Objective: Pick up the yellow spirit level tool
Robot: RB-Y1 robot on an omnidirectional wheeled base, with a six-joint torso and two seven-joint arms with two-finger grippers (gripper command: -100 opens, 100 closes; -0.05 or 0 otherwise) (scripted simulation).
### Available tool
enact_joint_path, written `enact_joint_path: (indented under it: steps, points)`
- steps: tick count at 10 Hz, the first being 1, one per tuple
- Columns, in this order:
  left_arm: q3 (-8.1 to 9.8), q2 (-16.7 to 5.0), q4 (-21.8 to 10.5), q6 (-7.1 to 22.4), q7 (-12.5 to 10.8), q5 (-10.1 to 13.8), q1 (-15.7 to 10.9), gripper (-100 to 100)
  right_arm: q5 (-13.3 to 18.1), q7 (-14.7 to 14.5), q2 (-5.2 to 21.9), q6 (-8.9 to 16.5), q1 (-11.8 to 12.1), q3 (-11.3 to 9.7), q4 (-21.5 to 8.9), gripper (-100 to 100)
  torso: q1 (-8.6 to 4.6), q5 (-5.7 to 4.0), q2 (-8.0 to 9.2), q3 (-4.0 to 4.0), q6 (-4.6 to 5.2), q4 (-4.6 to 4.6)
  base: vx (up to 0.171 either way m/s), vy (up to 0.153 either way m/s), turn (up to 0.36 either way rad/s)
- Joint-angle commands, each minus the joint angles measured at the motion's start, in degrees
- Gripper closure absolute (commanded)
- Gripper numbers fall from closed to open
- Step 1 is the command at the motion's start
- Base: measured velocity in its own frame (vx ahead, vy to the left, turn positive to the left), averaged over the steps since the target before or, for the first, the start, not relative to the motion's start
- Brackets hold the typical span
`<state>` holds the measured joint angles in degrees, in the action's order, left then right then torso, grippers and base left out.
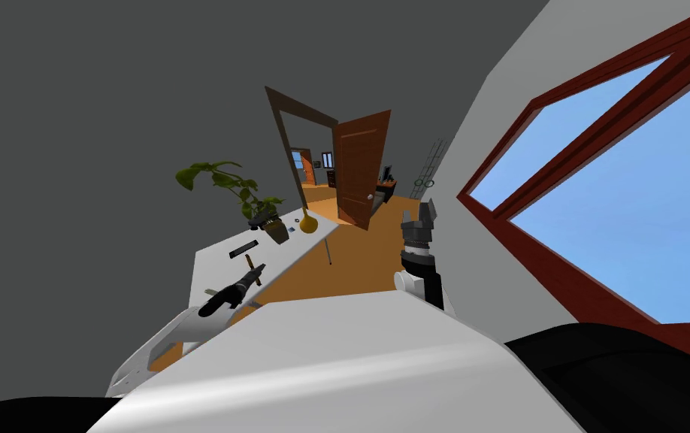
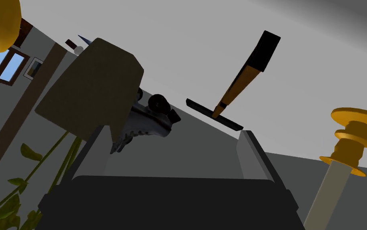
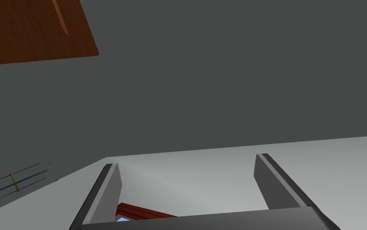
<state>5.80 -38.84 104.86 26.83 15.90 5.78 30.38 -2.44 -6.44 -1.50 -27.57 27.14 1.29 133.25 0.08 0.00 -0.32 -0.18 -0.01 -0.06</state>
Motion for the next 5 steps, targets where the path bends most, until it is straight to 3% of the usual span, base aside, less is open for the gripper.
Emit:
enact_joint_path:
  steps: [1, 5]
  points:
    - [-0.61, -2.25, -1.57, 2.31, 0.20, 1.31, 0.31, -100, 0.00, 0.00, 0.00, 0.00, 0.00, 0.00, 0.00, 0, 0.00, 0.00, 0.00, 0.00, 0.00, 0.00, 0.099, 0.030, -0.087]
    - [-2.69, -7.32, -5.60, 6.38, 0.36, 4.70, 0.68, -100, 0.00, 0.00, 0.00, 0.00, 0.00, 0.00, 0.00, 0, 0.05, 0.02, -0.07, -0.05, -0.01, -0.02, 0.112, 0.030, -0.076]
